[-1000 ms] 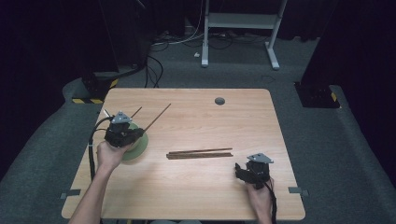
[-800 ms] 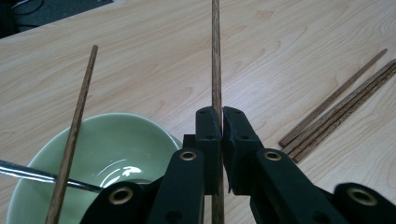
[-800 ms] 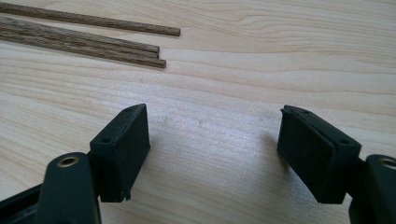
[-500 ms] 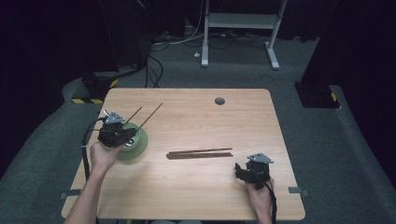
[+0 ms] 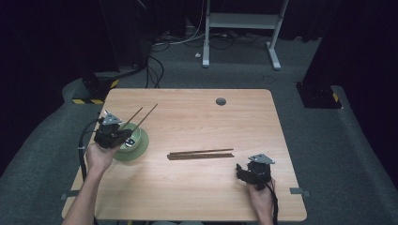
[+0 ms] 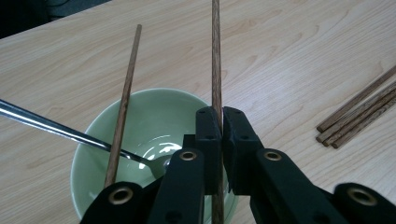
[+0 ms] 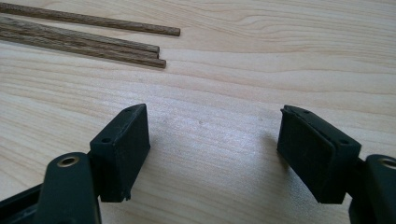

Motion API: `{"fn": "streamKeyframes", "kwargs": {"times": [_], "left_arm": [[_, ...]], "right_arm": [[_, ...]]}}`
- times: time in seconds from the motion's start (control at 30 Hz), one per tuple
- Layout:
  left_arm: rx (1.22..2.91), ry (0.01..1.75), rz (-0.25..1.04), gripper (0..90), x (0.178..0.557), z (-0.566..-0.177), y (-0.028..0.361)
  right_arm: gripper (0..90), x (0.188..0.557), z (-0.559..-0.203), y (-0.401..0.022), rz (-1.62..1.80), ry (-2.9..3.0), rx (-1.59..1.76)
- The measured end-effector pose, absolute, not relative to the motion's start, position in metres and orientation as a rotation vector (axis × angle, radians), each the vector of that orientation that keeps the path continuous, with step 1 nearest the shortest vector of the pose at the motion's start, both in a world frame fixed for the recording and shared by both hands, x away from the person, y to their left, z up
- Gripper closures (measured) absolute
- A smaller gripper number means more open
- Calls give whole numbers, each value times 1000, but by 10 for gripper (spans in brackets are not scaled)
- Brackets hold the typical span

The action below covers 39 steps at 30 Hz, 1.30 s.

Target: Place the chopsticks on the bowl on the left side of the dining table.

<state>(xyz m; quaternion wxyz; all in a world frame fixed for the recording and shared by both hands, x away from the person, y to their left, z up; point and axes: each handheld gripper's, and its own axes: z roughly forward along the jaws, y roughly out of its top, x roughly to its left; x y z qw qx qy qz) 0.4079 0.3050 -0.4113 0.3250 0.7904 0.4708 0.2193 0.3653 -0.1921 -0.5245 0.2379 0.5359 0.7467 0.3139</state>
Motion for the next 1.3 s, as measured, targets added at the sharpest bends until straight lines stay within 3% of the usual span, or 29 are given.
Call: {"fn": "streamKeyframes", "kwargs": {"times": [1.3], "left_arm": [[2055, 1289, 614, 850, 404, -419, 322]], "right_arm": [[247, 365, -524, -192, 861, 2046, 1469]]}}
